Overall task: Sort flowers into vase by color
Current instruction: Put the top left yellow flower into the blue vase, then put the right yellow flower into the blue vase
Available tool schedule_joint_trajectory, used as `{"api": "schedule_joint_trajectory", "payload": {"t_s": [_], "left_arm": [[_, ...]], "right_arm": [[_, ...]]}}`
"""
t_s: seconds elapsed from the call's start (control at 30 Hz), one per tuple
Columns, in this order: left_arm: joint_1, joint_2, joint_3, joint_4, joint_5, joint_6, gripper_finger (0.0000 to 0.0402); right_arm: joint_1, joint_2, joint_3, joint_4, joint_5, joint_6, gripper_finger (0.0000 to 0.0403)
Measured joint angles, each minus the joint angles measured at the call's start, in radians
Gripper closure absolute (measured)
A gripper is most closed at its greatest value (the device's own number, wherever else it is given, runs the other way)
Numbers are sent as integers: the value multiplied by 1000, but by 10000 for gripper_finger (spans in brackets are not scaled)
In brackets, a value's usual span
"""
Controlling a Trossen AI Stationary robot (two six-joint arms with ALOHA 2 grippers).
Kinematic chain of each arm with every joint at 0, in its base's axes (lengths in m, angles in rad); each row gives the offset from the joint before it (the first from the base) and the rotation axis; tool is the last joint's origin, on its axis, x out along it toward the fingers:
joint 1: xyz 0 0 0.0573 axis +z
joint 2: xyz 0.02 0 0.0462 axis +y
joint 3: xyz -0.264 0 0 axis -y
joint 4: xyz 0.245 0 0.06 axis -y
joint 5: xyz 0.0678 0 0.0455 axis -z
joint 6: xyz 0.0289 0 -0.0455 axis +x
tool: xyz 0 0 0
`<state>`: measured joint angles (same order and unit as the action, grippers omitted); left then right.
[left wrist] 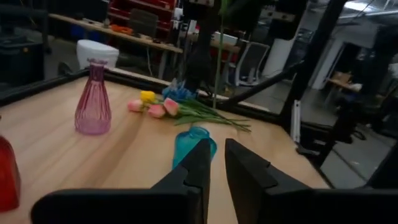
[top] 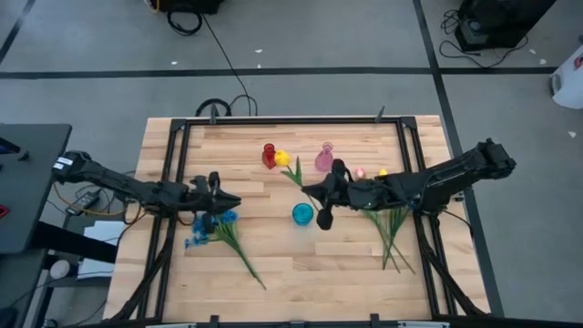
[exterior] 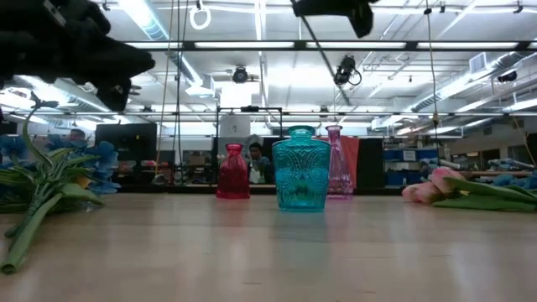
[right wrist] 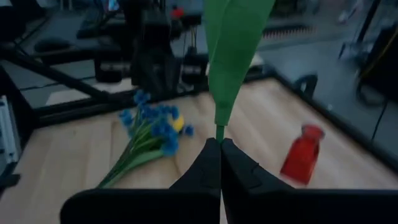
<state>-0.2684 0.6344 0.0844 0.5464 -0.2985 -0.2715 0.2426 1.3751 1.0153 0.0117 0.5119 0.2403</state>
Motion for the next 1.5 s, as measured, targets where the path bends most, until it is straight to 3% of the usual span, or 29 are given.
{"api": "schedule_joint_trajectory", "payload": {"t_s": [0.27, 0.53, 0.77, 1.2, 1.3, 1.5], "left_arm": [[0, 287, 81, 108, -26, 10, 259], [0, 478, 101, 279, -21, 12, 172], [0, 556, 102, 350, -17, 2, 152], [0, 556, 102, 353, -3, -21, 152], [-1, 556, 102, 352, 4, -21, 152], [-1, 555, 102, 353, 24, -22, 152]], "right_arm": [[-33, 121, 0, 260, -50, -114, 398], [-42, 194, 0, 273, -42, -116, 398], [-37, 224, 0, 246, -41, -89, 384], [-3, 191, 0, 54, -40, -48, 298], [6, 138, 1, -52, -42, -4, 275], [12, 9, 34, -429, -68, 223, 242]]}}
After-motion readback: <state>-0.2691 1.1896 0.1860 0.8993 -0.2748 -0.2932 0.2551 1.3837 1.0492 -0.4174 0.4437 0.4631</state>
